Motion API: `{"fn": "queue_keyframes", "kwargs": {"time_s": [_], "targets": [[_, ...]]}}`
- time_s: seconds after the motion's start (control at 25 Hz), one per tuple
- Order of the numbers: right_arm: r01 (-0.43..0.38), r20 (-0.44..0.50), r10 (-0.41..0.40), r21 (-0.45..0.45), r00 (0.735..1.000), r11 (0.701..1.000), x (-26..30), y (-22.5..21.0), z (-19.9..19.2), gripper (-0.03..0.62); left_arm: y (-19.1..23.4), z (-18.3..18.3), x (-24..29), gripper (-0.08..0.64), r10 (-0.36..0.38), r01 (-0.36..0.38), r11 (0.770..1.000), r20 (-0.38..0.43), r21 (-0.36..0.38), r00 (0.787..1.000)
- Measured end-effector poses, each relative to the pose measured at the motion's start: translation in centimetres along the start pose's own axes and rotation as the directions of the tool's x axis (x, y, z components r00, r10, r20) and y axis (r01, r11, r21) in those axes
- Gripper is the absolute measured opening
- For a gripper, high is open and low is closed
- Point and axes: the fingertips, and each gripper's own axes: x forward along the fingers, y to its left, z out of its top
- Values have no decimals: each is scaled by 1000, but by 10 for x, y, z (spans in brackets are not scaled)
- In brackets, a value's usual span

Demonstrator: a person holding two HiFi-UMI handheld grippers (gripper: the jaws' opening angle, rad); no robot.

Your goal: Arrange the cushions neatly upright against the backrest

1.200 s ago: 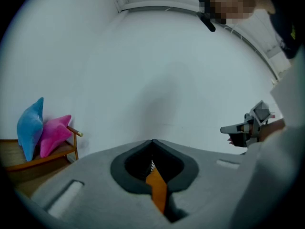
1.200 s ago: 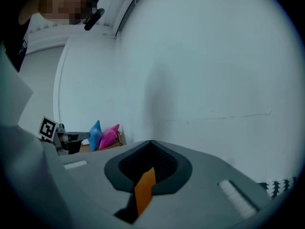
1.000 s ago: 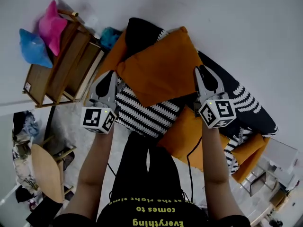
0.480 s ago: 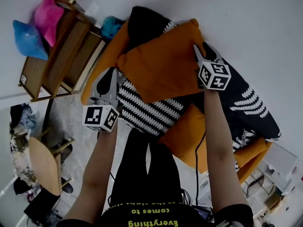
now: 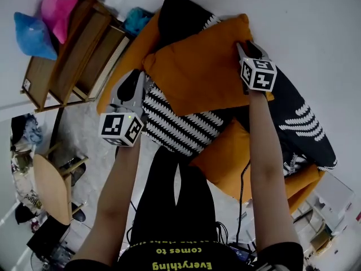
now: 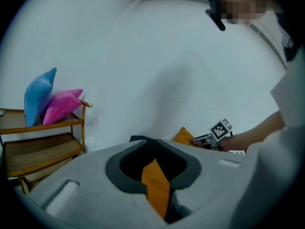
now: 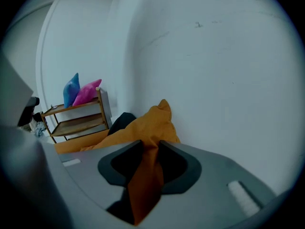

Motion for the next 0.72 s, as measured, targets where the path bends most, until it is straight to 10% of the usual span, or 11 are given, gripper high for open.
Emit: {"fn": "queue_keyframes", "kwargs": {"time_s": [0.2, 0.72], "targets": [[-47, 43, 44, 54, 998, 997, -20, 9, 1, 35, 7, -13, 1, 55, 8, -8, 1000, -31, -2, 1000], [51, 224, -110, 253, 968, 966, -173, 6, -42, 23, 46, -102, 58, 126, 21, -20, 1000, -157, 7, 987]]}}
